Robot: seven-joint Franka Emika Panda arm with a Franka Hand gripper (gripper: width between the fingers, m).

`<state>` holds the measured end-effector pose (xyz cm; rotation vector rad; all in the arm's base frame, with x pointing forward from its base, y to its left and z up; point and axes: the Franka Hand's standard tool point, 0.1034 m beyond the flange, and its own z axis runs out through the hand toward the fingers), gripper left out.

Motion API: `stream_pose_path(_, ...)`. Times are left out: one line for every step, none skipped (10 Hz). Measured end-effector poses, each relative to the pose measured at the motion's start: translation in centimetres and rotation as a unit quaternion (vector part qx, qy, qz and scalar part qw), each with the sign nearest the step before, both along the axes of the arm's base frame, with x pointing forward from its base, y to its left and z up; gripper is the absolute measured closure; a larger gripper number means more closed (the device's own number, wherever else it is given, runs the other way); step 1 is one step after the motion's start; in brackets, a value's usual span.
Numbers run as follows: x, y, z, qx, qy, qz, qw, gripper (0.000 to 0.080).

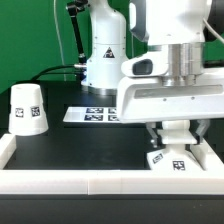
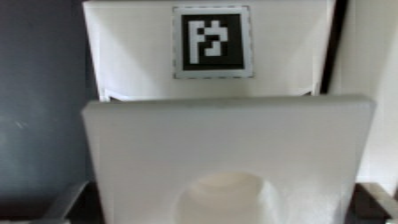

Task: Assemble lamp

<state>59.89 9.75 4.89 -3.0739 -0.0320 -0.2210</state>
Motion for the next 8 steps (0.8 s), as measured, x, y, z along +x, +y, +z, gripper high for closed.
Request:
stream_pose_path(0.1, 0.1, -0.1, 0.000, 0.000, 0.001, 1.000, 0.0263)
stream_pose_path(0.7, 0.5, -0.3, 0.001, -0.004, 0.002, 1.000, 0.0263)
stream_pose_path(0.9, 0.5, -0.2, 0.000, -0.005, 0.001, 1.000, 0.0263)
stream_pose_path(0.9, 0.4, 0.1, 0.000, -0.005, 0.004, 1.000, 0.0263)
stream_pose_path(0.8, 0.4, 0.1, -0.001, -0.006, 0.009, 1.000, 0.0263)
stream_pose_path(0.5, 0.4, 0.3, -0.002, -0.006, 0.017, 1.000, 0.0136)
stream_pose_path(-0.1, 0.3, 0.6, -0.004, -0.005, 0.026, 1.000, 0.0111)
stream_pose_path(-1.0, 0.2, 1.1, -0.006, -0.004, 0.033, 0.999, 0.0111)
